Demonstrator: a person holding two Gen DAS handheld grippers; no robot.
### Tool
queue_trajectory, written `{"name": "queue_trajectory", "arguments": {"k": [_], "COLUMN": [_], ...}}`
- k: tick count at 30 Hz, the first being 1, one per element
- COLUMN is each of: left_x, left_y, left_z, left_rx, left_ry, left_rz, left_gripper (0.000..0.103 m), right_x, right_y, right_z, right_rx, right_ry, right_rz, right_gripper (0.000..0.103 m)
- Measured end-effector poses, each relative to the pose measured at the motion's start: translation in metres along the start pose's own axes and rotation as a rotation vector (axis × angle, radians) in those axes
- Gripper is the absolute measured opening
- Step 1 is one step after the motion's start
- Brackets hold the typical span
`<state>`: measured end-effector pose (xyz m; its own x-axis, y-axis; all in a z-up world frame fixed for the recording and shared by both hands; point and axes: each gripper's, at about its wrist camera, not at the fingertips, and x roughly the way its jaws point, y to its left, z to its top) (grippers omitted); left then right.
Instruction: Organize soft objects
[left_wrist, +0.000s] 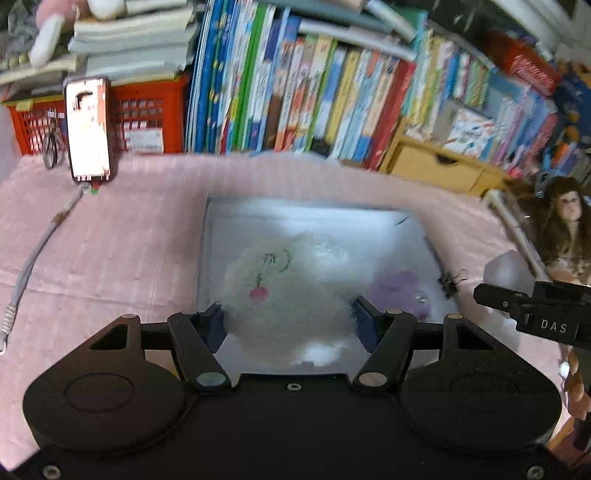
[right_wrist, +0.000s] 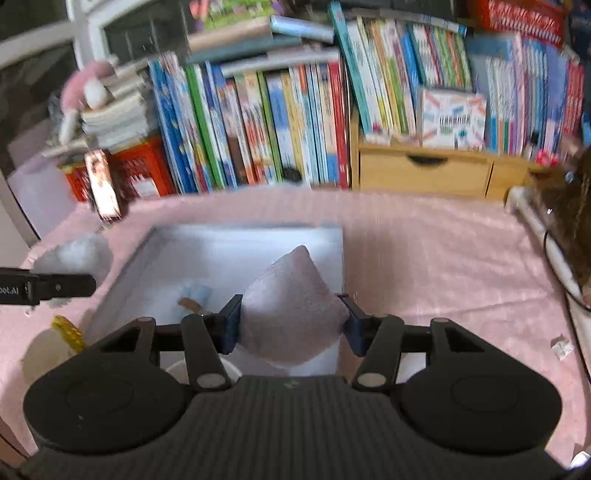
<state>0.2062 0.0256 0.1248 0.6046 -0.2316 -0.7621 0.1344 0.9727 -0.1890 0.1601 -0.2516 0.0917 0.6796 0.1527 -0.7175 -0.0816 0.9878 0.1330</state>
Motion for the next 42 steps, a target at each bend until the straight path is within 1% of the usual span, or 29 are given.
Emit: {"name": "queue_trajectory", "arguments": {"k": [4, 6, 10, 13, 16, 19, 22, 29, 35, 42], "left_x": [0.029, 0.041, 0.062, 0.076, 0.086, 0.095, 0.1, 0.11, 0.113, 0.115], "left_y": [0.0, -0.001, 0.001, 0.003, 0.004, 0.007, 0.008, 0.01, 0.011, 0.014], "left_z": [0.008, 0.011, 0.016, 0.017, 0.017, 0.018, 0.017, 0.012, 0.01, 0.009], "left_rx": [-0.02, -0.023, -0.039, -0.057, -0.052, -0.075, -0.087, -0.106, -0.11, -0.12], "left_ry": [0.073, 0.094, 0.142, 0.176, 0.203, 0.224, 0.239, 0.273, 0.28, 0.286], "left_rz": [0.022, 0.036, 0.061, 0.066, 0.074, 0.079, 0.079, 0.063, 0.064, 0.057], "left_gripper": [0.065, 0.065, 0.065, 0.065, 0.065, 0.065, 0.065, 0.065, 0.065, 0.066], "right_x": [0.028, 0.039, 0.057, 0.067, 0.074, 0.081, 0.084, 0.087, 0.086, 0.078], "right_y": [0.0, -0.001, 0.0, 0.004, 0.01, 0.016, 0.018, 0.01, 0.015, 0.015], "right_z": [0.005, 0.008, 0.013, 0.014, 0.014, 0.013, 0.013, 0.016, 0.015, 0.018], "right_rx": [-0.007, 0.003, -0.001, -0.024, -0.057, -0.091, -0.107, -0.053, -0.072, -0.055], "right_ry": [0.087, 0.11, 0.14, 0.158, 0.17, 0.184, 0.184, 0.198, 0.188, 0.17], "right_rz": [-0.021, -0.024, -0.045, -0.061, -0.074, -0.079, -0.078, -0.031, -0.031, -0.002], "right_gripper": [0.06, 0.06, 0.06, 0.06, 0.06, 0.06, 0.06, 0.06, 0.06, 0.06]}}
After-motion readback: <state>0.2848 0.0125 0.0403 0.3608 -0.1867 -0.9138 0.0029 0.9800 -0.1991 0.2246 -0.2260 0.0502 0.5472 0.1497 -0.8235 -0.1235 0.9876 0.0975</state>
